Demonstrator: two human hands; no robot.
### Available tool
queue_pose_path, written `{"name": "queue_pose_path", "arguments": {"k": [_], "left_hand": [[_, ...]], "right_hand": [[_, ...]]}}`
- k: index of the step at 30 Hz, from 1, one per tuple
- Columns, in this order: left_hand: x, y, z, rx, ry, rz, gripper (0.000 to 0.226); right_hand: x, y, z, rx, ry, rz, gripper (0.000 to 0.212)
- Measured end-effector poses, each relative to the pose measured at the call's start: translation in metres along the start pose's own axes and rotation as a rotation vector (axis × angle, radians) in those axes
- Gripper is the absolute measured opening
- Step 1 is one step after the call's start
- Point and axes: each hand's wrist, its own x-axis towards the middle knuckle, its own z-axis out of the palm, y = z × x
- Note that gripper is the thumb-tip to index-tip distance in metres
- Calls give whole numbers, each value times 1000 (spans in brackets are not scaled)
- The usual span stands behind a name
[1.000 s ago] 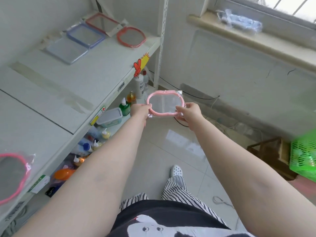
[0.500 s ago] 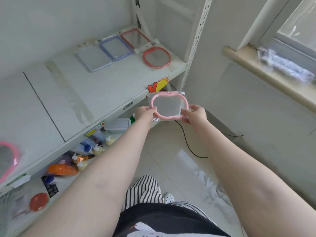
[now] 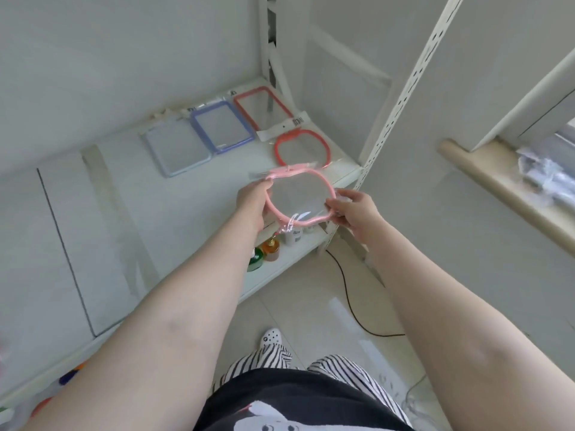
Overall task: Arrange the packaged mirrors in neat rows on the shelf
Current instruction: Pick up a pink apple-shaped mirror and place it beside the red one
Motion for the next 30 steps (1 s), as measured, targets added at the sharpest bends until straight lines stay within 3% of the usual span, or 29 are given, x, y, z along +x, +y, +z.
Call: {"name": "queue_pose_path", "arguments": {"k": [3, 6, 8, 14, 20, 27, 30], "left_hand": [[24, 25, 1, 54, 79, -33, 16], [49, 39, -1, -60, 175, 9, 12], [65, 48, -2, -112, 258, 65, 27], [116, 63, -14, 141, 496, 181, 29], [125, 72, -8, 276, 578, 245, 35], [151, 70, -16, 330, 555, 253, 46], [147, 68, -15, 500, 589, 328, 44]], "right_hand": [[20, -13, 4, -14, -103, 3, 34], [41, -27, 13, -32, -170, 34, 34], [59, -38, 23, -82, -181, 23, 37], [99, -59, 54, -139, -235, 16, 40], [127, -50, 81, -192, -207, 31, 44], [149, -48, 93, -308, -180, -8, 44], [152, -47, 97, -349, -186, -23, 41]]}}
